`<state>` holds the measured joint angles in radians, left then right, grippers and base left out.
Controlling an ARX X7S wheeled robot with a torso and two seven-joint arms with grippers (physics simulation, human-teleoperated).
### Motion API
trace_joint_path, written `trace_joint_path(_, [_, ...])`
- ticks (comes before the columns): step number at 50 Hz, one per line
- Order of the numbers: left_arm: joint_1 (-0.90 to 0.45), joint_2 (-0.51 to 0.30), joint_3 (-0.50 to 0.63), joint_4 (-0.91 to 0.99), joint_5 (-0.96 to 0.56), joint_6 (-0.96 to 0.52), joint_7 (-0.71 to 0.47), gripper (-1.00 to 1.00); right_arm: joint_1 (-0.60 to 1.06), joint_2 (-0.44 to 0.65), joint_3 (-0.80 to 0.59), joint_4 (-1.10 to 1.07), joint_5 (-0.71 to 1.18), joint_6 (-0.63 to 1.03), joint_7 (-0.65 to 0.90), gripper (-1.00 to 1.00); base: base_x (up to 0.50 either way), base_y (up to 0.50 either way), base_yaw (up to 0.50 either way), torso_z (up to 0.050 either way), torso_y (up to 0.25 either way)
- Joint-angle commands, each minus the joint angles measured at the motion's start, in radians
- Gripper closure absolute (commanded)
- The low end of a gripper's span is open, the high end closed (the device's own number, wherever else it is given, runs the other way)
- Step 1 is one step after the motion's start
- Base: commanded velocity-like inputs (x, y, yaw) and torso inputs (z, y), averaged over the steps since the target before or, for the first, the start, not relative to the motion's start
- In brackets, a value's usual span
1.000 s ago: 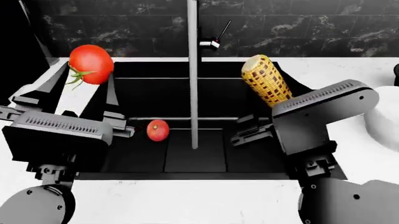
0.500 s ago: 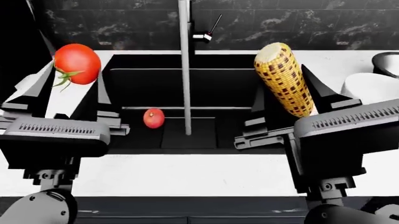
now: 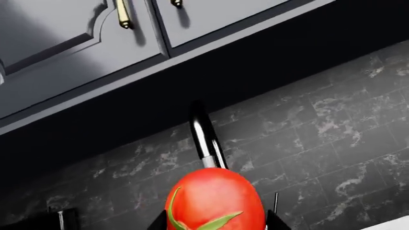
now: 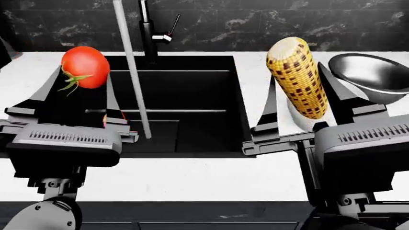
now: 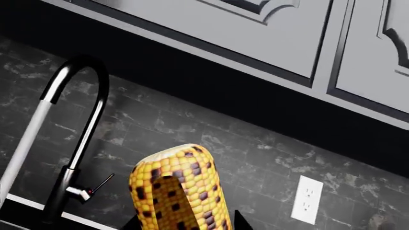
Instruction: Pick the tomatos and corns from the sink and place them in one bowl. Place the pomegranate in the other bowl. Then turn off the sink faucet.
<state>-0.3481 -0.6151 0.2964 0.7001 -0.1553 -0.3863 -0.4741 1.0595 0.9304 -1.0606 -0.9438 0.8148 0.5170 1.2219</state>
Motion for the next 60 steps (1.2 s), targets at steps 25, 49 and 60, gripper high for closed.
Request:
trace_joint_path(25, [-0.012, 0.008, 0.011, 0.05, 0.02, -0.052, -0.041, 1.0, -0.017, 0.02, 0.032, 0.015, 0.015, -0.009, 0.041, 1.0, 0.0, -0.5, 0.0, 0.0, 0.0])
trace_joint_path(49, [-0.012, 0.005, 0.012, 0.057, 0.021, -0.054, -0.045, 1.0, -0.023, 0.017, 0.028, 0.016, 0.001, -0.024, 0.028, 1.0, 0.0, -0.5, 0.0, 0.0, 0.0])
trace_joint_path(60, [-0.016, 0.006, 0.02, 0.05, 0.026, -0.054, -0.043, 1.0, -0.022, 0.016, 0.03, 0.018, 0.003, -0.026, 0.025, 1.0, 0.0, -0.5, 0.0, 0.0, 0.0])
